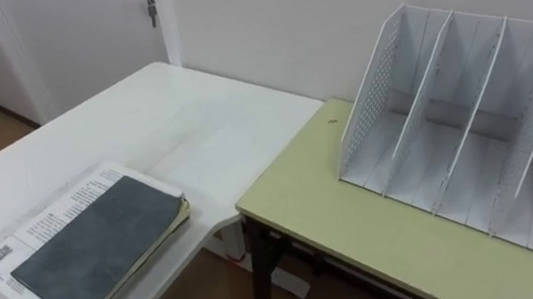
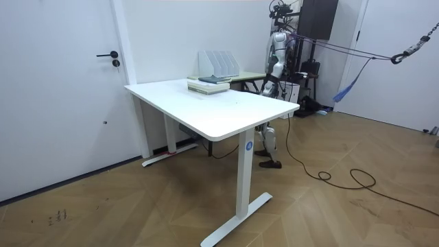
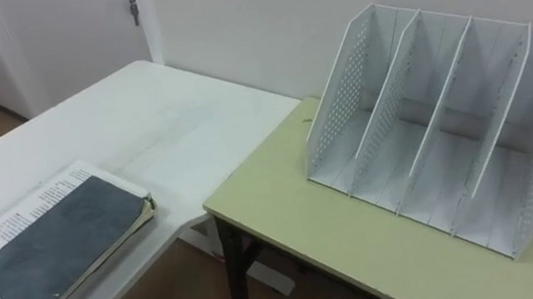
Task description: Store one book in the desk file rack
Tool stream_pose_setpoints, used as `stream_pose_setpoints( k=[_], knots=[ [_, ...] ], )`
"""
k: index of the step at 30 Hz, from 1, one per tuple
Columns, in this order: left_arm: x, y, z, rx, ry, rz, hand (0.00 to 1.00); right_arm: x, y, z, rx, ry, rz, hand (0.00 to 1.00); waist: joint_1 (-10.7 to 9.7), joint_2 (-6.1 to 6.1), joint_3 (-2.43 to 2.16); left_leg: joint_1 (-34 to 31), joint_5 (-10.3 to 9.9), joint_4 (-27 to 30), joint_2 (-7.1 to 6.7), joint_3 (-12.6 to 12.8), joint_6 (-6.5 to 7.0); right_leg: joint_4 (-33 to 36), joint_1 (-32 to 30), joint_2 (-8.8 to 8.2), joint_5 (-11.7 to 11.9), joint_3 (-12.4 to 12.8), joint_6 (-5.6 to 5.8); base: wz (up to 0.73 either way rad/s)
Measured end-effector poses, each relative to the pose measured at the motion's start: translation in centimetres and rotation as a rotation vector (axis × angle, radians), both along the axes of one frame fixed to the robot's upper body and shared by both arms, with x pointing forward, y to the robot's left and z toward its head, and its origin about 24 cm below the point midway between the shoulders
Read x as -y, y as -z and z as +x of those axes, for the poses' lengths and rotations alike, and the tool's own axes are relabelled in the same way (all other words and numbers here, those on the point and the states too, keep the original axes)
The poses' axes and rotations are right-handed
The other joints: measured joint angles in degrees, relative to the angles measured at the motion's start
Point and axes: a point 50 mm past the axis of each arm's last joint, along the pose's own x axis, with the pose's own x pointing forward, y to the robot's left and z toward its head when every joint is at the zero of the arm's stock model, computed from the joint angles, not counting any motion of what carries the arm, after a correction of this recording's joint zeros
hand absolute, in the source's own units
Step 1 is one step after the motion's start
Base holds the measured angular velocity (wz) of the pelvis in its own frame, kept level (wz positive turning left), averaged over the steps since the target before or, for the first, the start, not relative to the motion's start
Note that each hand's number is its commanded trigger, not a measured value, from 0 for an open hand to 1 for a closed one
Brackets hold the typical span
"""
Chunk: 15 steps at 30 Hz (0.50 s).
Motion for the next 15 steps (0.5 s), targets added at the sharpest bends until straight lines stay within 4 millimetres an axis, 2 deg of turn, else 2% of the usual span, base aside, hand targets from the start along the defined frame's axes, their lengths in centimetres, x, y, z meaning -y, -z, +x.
stream_pose_setpoints(
  k=[3,5,10,15],
  knots=[
    [0.5,-0.6,2.6,0.084,0.163,0.028,0.00,0.0,0.0,0.3,0.003,-0.057,0.000,0.00,-0.1,-0.27,0.03,-0.4,0.0,0.4,-0.28,0.0,0.01,0.0,-0.1,-0.15,0.0,0.0,0.01,0.00],
    [0.9,-1.0,4.5,0.140,0.267,0.038,0.00,0.0,0.0,0.8,0.015,-0.092,0.003,0.00,-1.0,-0.48,0.02,-0.3,0.0,0.8,-0.42,-0.7,0.02,-0.2,0.4,-0.34,0.0,-0.3,0.09,0.06],
    [2.0,-1.4,6.3,0.190,0.439,0.077,0.00,-0.2,0.1,1.1,0.023,-0.146,0.007,0.00,-3.4,-0.52,0.02,-0.3,0.0,0.8,-0.38,-0.8,0.03,-0.8,0.8,-0.35,0.1,-0.6,0.28,0.05],
    [3.7,-2.9,9.2,0.321,0.611,0.107,0.00,-0.2,0.1,1.1,0.010,-0.179,0.010,0.00,-4.5,-0.69,-0.07,-1.1,0.1,0.6,-0.49,-0.7,0.11,-0.8,-0.1,-0.34,0.2,-0.7,0.28,0.01]
  ],
)
